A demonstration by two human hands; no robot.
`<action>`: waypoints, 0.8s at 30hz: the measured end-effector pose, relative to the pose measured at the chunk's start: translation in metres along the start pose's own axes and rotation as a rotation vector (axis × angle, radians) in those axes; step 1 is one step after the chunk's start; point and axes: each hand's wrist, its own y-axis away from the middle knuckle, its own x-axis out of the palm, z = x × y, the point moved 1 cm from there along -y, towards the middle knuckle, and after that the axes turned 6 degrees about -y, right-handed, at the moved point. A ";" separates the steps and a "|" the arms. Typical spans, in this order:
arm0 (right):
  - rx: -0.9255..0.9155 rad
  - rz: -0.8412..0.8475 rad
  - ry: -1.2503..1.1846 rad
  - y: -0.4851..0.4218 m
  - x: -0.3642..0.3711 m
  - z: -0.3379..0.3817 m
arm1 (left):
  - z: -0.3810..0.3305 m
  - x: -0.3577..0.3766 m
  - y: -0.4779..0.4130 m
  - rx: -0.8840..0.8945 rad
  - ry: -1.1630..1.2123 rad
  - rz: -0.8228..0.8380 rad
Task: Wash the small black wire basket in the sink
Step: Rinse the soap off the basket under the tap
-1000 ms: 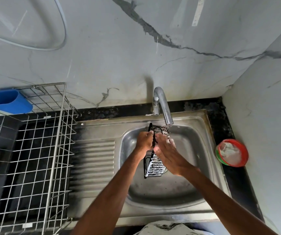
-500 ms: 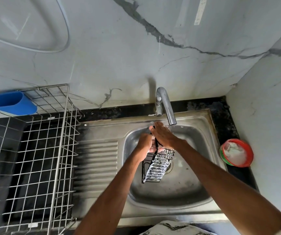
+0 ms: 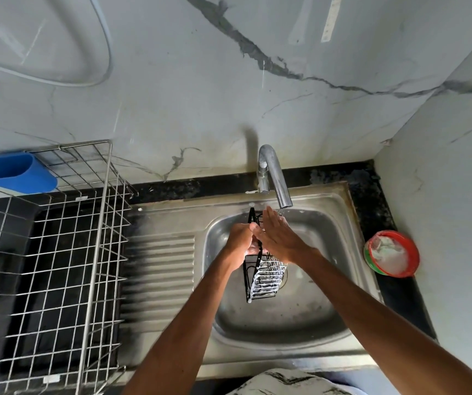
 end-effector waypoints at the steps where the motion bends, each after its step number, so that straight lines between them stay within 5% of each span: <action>1: 0.018 -0.002 -0.011 -0.005 -0.002 -0.001 | -0.001 0.000 0.000 0.000 0.008 0.002; 24: -0.076 0.057 0.019 -0.013 -0.001 0.009 | -0.003 -0.005 -0.002 0.037 0.043 -0.009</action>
